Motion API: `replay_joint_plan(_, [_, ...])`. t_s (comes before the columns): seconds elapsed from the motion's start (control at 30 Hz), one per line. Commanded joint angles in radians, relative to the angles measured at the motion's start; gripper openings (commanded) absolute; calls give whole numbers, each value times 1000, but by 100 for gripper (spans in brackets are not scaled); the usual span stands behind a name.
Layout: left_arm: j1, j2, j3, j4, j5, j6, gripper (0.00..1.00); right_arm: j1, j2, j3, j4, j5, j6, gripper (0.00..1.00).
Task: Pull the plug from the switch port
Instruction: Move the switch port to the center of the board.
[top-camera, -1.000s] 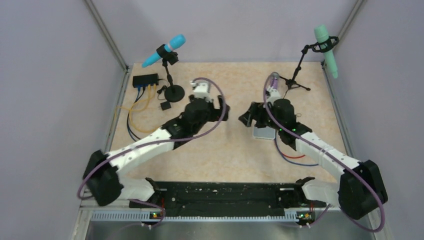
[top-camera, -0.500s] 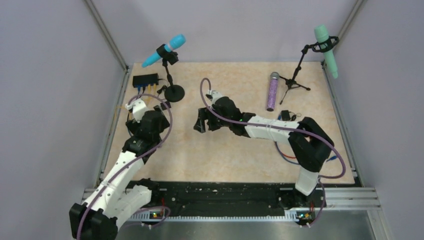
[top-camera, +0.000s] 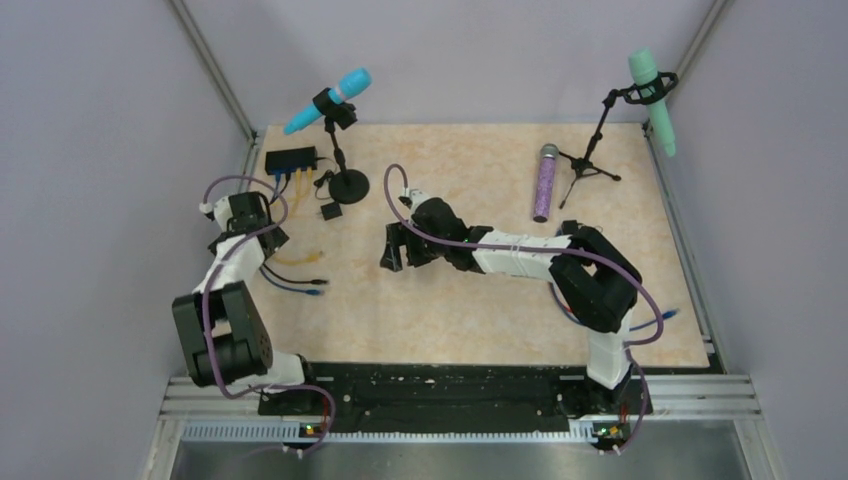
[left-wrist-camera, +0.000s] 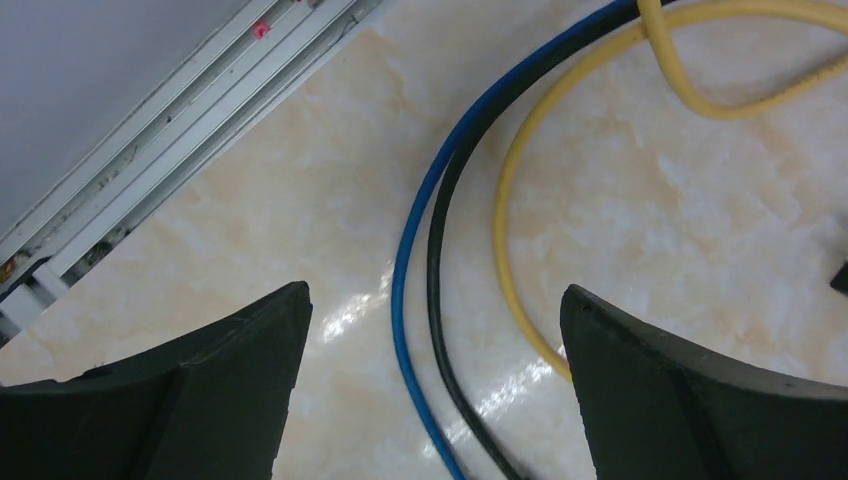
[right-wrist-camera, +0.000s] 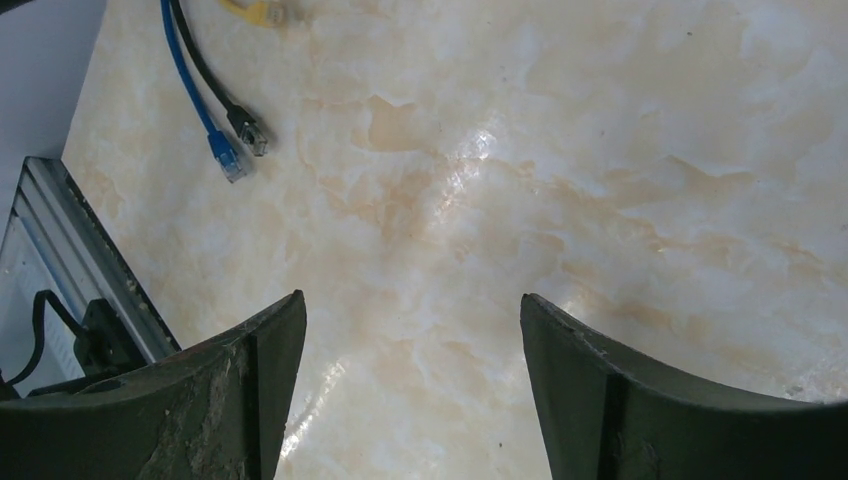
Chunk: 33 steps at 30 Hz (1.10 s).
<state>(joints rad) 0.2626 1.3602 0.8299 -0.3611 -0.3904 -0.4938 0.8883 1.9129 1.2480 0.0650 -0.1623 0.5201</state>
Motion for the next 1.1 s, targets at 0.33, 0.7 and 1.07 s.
replay_joint_plan(0.33, [39,297,161,74,42,73,82,9,-103,-163,78,-37,4,77])
replay_joint_plan(0.7, [67,339,100,52,191,67,57,8,-153,-260,109,-35,30,78])
replay_joint_plan(1.07, [66,214,-59,72,290,68,43,7,-156,-290,106,-29,37,78])
